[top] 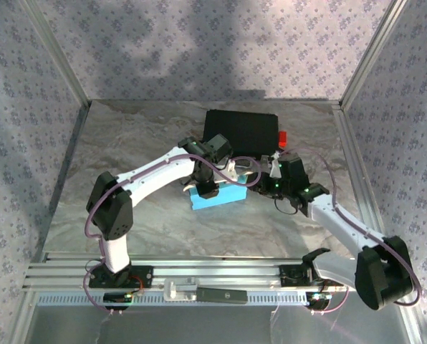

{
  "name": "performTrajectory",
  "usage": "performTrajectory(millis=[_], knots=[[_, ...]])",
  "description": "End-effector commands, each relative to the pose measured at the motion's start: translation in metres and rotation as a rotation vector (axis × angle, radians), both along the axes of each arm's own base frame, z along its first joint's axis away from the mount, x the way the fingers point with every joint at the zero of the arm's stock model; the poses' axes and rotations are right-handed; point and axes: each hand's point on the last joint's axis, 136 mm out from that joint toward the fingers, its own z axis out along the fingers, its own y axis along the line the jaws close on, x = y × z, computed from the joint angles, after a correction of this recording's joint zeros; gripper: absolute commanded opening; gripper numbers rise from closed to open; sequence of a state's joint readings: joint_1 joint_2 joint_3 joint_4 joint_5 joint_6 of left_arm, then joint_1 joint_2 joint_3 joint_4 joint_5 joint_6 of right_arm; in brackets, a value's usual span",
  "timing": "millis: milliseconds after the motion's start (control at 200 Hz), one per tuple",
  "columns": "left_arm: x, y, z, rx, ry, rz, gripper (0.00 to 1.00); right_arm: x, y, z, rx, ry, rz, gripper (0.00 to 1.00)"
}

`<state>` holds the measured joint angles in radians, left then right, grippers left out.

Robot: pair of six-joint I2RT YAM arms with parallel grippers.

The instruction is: Fold the paper box

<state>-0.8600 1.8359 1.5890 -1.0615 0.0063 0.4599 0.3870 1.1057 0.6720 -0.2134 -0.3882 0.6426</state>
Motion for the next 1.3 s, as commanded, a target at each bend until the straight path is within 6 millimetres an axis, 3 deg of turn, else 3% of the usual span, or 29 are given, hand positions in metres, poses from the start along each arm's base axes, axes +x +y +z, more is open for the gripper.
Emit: performTrajectory(millis=[0, 95, 210, 300, 550, 790, 1044, 1294], knots=[[-0.015, 0.022, -0.034, 0.130, 0.066, -0.042, 0.30, 0.006, -0.022, 0.042, -0.114, -0.161, 0.020, 0.48], [-0.013, 0.024, -0.033, 0.126, 0.041, -0.062, 0.29, 0.014, -0.034, 0.054, -0.217, -0.297, 0.030, 0.50], [-0.013, 0.029, -0.031, 0.125, 0.019, -0.087, 0.28, 0.015, -0.022, 0.062, -0.187, -0.443, 0.169, 0.58], [-0.013, 0.034, -0.030, 0.123, 0.015, -0.098, 0.28, 0.017, -0.020, 0.058, -0.265, -0.502, 0.209, 0.57], [-0.018, 0.047, -0.028, 0.110, 0.033, -0.113, 0.28, 0.001, 0.008, 0.050, -0.414, -0.477, 0.456, 0.54], [-0.017, 0.051, -0.025, 0.086, 0.047, -0.099, 0.28, -0.012, 0.017, 0.039, -0.555, -0.400, 0.649, 0.50], [-0.020, 0.050, -0.029, 0.083, 0.076, -0.101, 0.27, -0.006, 0.020, 0.023, -0.621, -0.383, 0.767, 0.46], [-0.020, 0.048, -0.029, 0.074, 0.084, -0.102, 0.27, 0.013, 0.019, 0.039, -0.616, -0.488, 0.761, 0.47]])
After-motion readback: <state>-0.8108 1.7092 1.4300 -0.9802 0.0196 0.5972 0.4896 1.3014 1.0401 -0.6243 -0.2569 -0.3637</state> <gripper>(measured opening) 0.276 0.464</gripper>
